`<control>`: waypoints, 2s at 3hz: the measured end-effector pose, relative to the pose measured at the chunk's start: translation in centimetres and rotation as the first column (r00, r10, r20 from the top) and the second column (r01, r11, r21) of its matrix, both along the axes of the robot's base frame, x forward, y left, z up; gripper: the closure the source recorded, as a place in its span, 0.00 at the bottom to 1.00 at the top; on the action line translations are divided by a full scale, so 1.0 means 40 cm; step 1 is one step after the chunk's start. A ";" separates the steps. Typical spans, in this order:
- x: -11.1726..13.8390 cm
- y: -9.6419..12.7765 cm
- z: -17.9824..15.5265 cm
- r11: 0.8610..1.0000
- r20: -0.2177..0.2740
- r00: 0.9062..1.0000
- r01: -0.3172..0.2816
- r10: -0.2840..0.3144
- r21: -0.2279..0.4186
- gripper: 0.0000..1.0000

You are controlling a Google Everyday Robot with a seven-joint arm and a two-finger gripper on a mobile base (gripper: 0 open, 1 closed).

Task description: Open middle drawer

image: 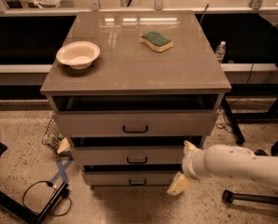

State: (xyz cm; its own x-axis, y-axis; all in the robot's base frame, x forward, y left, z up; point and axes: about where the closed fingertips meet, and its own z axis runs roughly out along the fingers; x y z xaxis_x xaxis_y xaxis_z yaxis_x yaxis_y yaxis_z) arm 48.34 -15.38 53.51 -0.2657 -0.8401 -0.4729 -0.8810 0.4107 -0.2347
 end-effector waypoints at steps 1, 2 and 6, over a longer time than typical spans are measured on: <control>0.036 0.062 -0.075 0.999 -0.035 0.999 -0.027 0.026 -0.020 0.00; 0.088 0.126 -0.159 0.997 -0.086 0.995 -0.057 0.053 -0.052 0.00; 0.232 0.214 -0.289 0.992 -0.146 0.983 -0.121 0.115 -0.032 0.39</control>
Offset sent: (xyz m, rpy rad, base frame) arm 0.0529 0.0709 -0.0865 -0.0858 0.1154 0.0702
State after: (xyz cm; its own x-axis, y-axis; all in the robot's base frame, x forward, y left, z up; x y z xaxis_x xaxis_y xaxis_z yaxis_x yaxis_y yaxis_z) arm 57.60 -6.81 41.97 -0.2267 -0.8874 -0.4015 -0.9484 0.2949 -0.1163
